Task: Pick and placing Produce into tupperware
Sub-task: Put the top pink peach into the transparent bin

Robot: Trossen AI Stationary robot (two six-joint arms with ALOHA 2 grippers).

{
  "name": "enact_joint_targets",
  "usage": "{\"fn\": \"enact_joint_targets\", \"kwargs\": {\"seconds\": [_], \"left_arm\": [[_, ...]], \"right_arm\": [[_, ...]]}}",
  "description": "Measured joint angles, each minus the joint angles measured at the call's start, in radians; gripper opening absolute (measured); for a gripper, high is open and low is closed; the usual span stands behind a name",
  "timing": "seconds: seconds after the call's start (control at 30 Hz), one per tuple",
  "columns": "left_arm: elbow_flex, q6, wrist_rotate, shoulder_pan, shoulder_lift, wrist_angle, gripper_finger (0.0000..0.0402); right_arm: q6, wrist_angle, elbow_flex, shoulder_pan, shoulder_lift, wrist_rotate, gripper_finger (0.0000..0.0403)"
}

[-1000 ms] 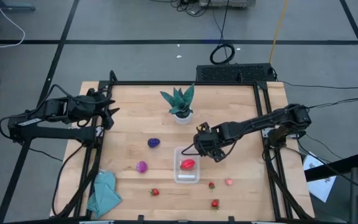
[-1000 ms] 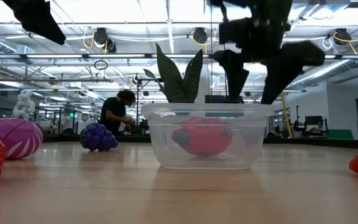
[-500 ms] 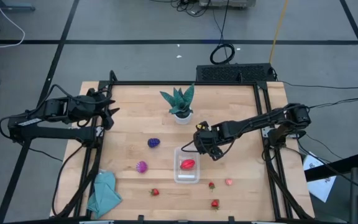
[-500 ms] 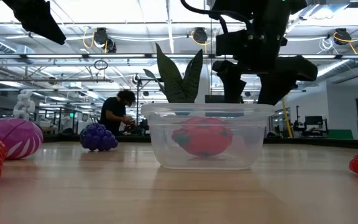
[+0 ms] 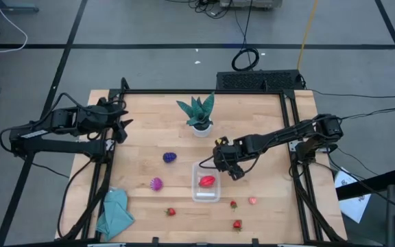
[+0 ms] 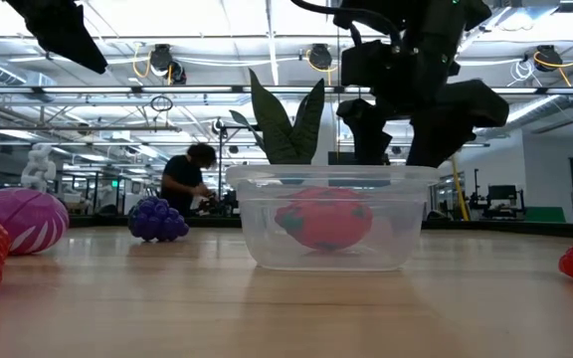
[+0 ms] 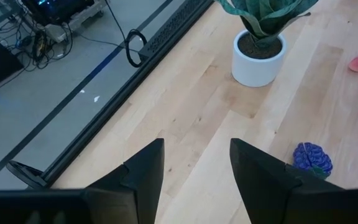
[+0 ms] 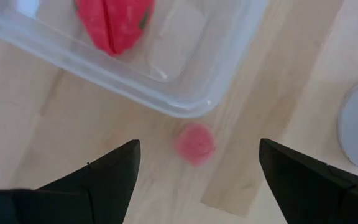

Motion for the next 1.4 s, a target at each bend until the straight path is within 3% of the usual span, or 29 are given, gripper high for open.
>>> {"fn": "enact_joint_targets", "kwargs": {"seconds": [0.4,1.4], "left_arm": [[0.000,0.020,-0.001,0.000,0.052,0.000,0.0186],[0.000,0.023,-0.035,0.000,0.051,0.000,0.0186]], "right_arm": [[0.013,0.069,-0.044,-0.003,0.000,0.000,0.0318],[0.004,0.221,-0.145,-0.039,0.001,0.002,0.0318]]}}
